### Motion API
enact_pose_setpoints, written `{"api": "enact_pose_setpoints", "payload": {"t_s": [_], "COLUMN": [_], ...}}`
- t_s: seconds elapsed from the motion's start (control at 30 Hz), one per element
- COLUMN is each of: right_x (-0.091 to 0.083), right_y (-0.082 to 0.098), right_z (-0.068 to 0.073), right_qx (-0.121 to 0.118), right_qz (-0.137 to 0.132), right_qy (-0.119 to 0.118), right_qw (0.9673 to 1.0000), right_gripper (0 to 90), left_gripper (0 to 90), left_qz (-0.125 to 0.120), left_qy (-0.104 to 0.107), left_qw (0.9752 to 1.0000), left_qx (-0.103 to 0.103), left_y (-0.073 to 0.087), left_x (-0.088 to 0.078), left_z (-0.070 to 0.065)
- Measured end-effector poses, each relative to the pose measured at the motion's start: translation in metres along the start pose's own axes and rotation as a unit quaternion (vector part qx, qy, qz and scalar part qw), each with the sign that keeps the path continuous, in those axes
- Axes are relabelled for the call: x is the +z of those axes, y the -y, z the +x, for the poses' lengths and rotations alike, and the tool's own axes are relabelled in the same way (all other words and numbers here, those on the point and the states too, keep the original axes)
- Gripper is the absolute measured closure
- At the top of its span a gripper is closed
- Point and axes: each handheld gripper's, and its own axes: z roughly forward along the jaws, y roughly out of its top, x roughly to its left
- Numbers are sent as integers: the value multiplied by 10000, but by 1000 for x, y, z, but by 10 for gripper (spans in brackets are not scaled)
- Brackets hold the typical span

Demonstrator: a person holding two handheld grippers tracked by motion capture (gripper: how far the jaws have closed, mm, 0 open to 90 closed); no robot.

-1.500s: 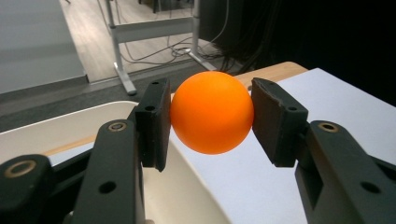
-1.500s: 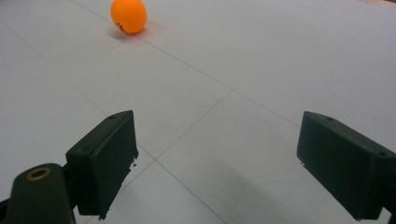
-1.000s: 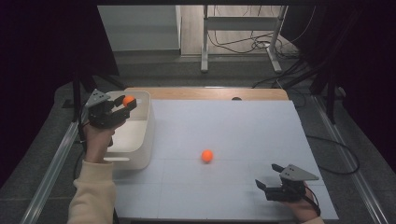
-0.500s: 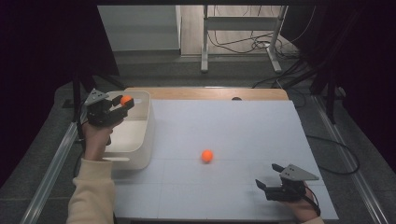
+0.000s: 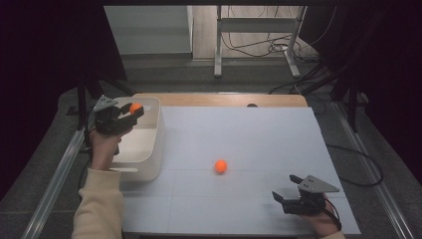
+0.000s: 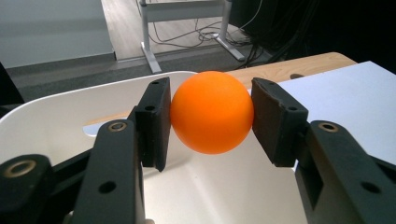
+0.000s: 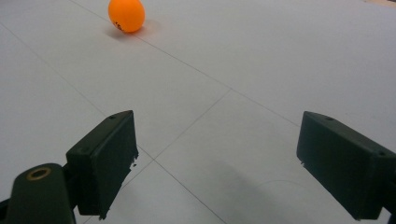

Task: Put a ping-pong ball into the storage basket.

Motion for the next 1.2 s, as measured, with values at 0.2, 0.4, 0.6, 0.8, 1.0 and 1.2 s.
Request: {"api": "enact_pose_setpoints", "payload": {"t_s": [0.2, 0.4, 0.6, 0.8, 1.0, 1.2], "right_x": [0, 0, 1, 0, 1, 1], "right_y": [0, 0, 0, 0, 0, 0], "right_z": [0, 0, 0, 0, 0, 0], "right_qx": [-7, 1, -2, 0, 0, 0], "right_qz": [1, 30, 43, 55, 48, 47], "right_qy": [-1, -5, -1, -4, -6, -6], "right_qw": [10000, 10000, 10000, 10000, 10000, 10000], "right_gripper": [126, 126, 126, 127, 126, 126], "left_gripper": [504, 504, 504, 504, 503, 502], "left_qz": [161, 265, 420, 652, 938, 1089], "left_qy": [2, -13, 26, 0, -220, -248], "left_qw": [9998, 9996, 9990, 9977, 9941, 9922], "left_qx": [88, 117, 138, 210, 507, 548], "left_y": [2, 3, 5, 6, 7, 7], "left_x": [6, 10, 15, 19, 23, 25], "left_z": [-2, -3, -3, -5, -12, -12]}}
